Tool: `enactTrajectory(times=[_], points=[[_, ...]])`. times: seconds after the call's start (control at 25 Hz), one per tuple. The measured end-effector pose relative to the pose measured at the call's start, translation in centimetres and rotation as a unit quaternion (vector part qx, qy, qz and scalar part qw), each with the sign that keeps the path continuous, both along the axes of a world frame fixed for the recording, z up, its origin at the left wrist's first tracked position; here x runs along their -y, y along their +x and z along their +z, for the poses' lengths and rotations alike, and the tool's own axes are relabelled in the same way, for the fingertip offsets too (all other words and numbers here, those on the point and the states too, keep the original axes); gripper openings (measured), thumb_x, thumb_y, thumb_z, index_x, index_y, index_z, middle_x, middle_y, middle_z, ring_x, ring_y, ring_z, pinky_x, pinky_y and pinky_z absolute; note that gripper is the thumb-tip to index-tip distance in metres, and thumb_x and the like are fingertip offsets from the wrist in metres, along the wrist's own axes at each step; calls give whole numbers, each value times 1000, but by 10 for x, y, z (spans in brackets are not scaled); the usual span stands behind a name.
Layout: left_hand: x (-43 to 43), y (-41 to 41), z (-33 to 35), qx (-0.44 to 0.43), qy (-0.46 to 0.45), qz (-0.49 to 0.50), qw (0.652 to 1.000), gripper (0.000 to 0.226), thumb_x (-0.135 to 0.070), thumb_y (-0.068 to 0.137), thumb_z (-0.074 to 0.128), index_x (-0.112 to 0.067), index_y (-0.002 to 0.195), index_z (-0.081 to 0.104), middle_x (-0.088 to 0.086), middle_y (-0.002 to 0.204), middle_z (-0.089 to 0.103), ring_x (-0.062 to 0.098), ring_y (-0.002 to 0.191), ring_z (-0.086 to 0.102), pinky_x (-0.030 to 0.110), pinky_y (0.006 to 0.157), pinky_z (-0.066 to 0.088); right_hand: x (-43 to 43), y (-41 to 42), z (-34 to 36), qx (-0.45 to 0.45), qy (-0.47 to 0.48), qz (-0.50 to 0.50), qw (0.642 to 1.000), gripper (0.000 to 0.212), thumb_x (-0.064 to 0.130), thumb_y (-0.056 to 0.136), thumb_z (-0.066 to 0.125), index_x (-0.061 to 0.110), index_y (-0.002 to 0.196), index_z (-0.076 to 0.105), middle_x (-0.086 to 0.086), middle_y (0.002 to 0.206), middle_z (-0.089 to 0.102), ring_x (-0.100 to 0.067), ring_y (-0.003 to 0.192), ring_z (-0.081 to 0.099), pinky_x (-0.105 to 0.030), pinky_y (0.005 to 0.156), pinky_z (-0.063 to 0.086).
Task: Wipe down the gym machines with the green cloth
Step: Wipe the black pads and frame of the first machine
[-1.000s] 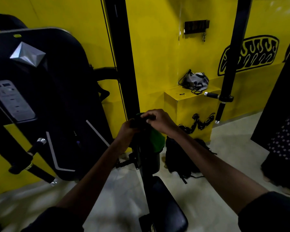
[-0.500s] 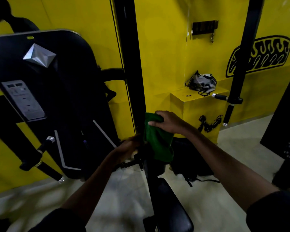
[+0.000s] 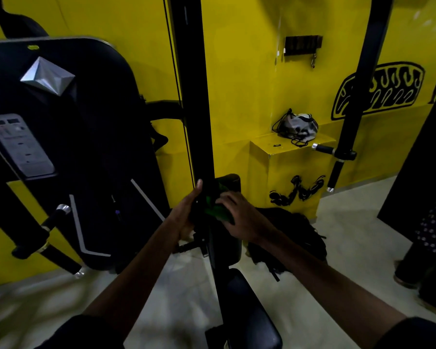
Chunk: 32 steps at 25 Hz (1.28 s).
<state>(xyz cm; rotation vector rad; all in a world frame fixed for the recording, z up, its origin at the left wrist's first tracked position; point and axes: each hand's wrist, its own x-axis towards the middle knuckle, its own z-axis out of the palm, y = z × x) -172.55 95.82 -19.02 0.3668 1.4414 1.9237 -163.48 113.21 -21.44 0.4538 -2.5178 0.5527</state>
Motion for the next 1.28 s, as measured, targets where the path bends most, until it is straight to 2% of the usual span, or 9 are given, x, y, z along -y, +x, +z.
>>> enactTrajectory(times=[0.12,0.28,0.4,0.48,0.6,0.76,0.92,1.16,1.28], points=[[-2,-8,-3,-21,-15,-3,1000,55,-37,87,73,-4,130,61,23,132,61,35,117,63,44,98,50,9,7,-15,11,-19,27,999,46,30,93,65,7,132,60,-9,136,55,-22,128,49,-34,106,44],[-9,-2,-6,-60,-52,41,996,29,-11,94,62,-6,123,58,16,109,68,21,87,72,28,62,56,-3,6,-17,20,-195,-30,980,48,32,88,73,13,128,53,-3,128,49,-13,111,53,-28,90,53],[-17,2,-21,-91,-65,18,994,34,-4,93,61,-6,126,54,15,115,66,27,101,67,31,67,58,-21,0,-22,144,-229,-72,960,76,41,81,80,23,143,41,-2,141,47,-16,127,49,-29,100,46],[-27,4,-32,-105,-78,16,991,38,1,91,63,-2,127,51,13,115,65,29,107,65,35,76,59,-31,1,-30,229,-258,-30,938,71,37,84,78,24,144,42,0,136,58,-17,126,56,-28,98,50],[-50,3,-45,-145,-129,74,978,46,-6,85,74,-2,125,51,15,120,64,31,113,64,46,92,56,-45,-1,-46,223,-281,-43,933,56,28,87,74,20,135,47,0,120,66,-21,114,64,-35,89,56],[-60,-10,-61,-205,-167,222,939,19,-18,96,62,-24,114,62,4,115,67,24,107,66,57,91,54,-63,-30,-39,130,-269,-211,931,57,30,79,82,14,122,47,-5,115,60,-20,99,61,-38,78,57],[-50,-45,-63,-260,-182,225,921,35,-18,102,51,-20,137,50,8,135,58,22,123,58,51,100,51,-90,-81,-6,43,-174,-318,931,63,28,77,83,13,125,45,-11,124,52,-33,112,56,-49,88,53],[-50,-100,-85,-331,-208,156,907,63,-61,97,44,-33,151,32,5,152,43,20,140,42,52,111,40,-57,-146,-2,54,44,-292,954,64,37,75,74,7,128,54,-16,122,56,-40,111,53,-46,87,43],[-47,-102,-83,-320,-166,134,923,41,-45,101,44,-49,142,38,-10,154,39,12,144,35,47,117,34,-50,-140,-15,24,35,-265,963,59,50,81,62,13,127,61,-8,125,63,-37,109,54,-44,90,44]])
